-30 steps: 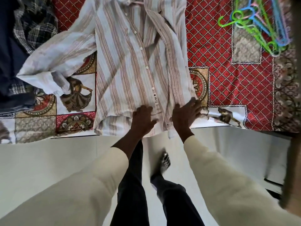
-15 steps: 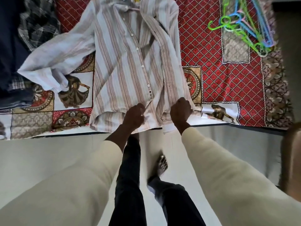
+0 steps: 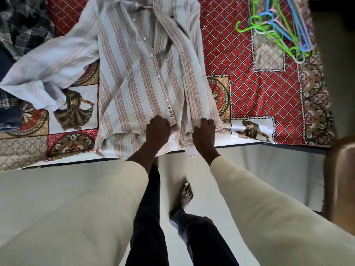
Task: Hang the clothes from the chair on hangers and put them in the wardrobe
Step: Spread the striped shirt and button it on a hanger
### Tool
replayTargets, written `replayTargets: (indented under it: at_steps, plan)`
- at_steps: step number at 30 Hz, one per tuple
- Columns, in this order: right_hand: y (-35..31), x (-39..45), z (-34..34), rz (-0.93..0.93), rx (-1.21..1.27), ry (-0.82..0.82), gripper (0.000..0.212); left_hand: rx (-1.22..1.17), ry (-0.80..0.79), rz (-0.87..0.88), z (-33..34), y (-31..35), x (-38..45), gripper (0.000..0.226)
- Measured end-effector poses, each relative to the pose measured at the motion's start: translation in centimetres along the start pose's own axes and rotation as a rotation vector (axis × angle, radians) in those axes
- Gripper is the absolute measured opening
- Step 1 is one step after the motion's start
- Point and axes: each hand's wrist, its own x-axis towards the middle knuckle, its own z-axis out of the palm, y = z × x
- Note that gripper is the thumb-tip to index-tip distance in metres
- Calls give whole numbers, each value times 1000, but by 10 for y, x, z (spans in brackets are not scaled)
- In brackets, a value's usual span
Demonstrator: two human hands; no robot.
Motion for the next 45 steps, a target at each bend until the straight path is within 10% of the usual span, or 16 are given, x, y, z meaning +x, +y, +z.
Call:
replayTargets:
  at_steps: [7,22,29,34,41,45]
  plan:
    - [10,12,-7,425,182,-34,53,-287,113,-73,2,0,-7,10]
    - [-8,-25,0,-259,-27,217,19,-565,349,-236,-5,-4,-20,22]
    - [-16,-38,-13,427,487,10,52,-479,405,-115,-5,-5,-27,21]
    - [-34,-24,-8,624,887,-5,20,-439,388,-14,-1,-8,-32,19]
    - [-42,-20,-8,346,509,209,32,-445,495,-54,-14,-14,-37,20]
    - [-44,-11,-15,596,721,234,46,-387,467,48,-19,-21,-37,20]
